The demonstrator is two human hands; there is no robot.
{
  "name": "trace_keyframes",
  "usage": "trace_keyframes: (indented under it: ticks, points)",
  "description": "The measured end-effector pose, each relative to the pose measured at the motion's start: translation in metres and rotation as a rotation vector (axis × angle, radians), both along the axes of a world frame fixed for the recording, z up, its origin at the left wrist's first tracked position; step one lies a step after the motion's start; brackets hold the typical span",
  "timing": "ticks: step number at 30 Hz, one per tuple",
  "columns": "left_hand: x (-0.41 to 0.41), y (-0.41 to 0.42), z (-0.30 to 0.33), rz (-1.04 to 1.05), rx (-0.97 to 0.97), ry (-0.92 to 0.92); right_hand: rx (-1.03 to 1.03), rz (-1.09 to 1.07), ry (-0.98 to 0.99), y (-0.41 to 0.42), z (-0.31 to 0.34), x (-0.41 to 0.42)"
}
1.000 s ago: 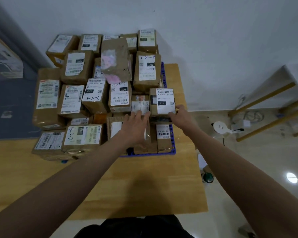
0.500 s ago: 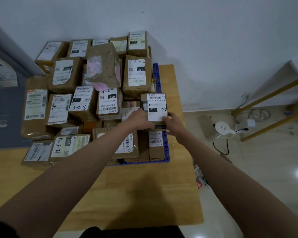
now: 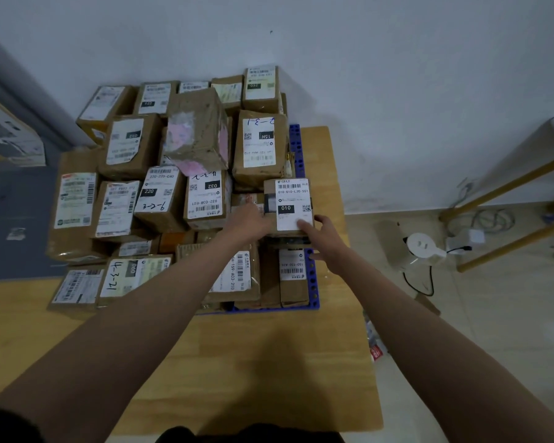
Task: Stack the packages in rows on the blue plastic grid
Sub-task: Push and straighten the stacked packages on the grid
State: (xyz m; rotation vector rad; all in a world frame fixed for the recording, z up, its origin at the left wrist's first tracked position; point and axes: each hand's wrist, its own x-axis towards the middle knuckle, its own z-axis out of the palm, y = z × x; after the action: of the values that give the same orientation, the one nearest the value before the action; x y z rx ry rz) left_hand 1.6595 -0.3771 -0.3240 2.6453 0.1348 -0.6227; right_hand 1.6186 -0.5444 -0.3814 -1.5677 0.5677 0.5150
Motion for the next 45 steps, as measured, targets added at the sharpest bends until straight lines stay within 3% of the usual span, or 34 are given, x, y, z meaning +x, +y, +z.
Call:
trace_keyframes:
  ticks: [7,18,27,34,45]
  points:
    - [0.004,0.007,-0.008,-0.072,0.246,-0.060,0.277,-0.106,0.037,-0.014,-0.011,-0.001]
    - [0.020,-0.015,-0.030,-0.178,0.472,-0.102,0.189,-0.114,-0.066,-0.023,-0.014,-0.012]
    - [0.031,-0.005,-0.024,-0.034,0.225,-0.011,0.127,-0.105,-0.104,-0.016,-0.016,-0.018]
    - [0.034,0.006,-0.011,-0.011,0.155,0.022,-0.013,-0.043,-0.145,0.000,-0.011,-0.014]
    - [0.024,0.010,-0.001,-0.196,0.427,-0.147,-0.151,0.029,-0.200,0.026,-0.008,-0.004]
